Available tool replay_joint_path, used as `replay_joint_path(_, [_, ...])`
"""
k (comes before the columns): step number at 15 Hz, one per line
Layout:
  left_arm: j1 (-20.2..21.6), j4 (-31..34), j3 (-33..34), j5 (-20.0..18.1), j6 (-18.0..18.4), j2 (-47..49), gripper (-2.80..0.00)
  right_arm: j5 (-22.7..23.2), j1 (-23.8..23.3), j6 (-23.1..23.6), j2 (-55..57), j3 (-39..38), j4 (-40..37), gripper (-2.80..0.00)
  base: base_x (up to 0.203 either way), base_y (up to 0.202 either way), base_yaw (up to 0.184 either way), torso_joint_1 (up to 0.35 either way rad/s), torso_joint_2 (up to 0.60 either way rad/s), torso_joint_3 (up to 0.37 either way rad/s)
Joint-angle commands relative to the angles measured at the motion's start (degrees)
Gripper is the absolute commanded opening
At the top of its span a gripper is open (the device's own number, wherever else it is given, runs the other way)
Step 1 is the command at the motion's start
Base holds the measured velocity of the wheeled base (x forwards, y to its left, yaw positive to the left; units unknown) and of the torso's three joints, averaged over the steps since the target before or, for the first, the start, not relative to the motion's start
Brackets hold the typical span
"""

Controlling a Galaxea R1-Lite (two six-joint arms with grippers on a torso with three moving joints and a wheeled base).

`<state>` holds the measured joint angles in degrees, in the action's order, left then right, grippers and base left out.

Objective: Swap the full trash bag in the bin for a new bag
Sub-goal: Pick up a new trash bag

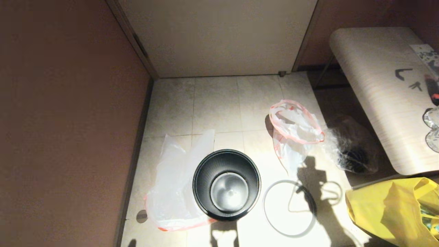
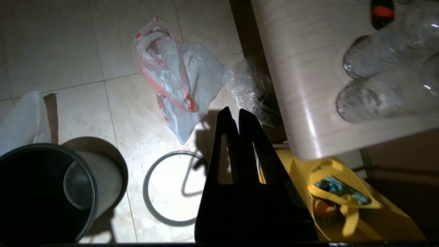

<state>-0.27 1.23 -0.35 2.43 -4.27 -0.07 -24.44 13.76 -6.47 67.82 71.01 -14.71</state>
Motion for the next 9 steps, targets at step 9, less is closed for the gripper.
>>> replay_joint_path(9, [0.00, 0.00, 0.00, 0.04, -0.04, 0.07, -2.80, 8.10, -0.59, -0.30, -38.13, -11.02, -15.34, -2.80, 0.000, 0.000, 0.000, 0.000, 0.00, 0.000])
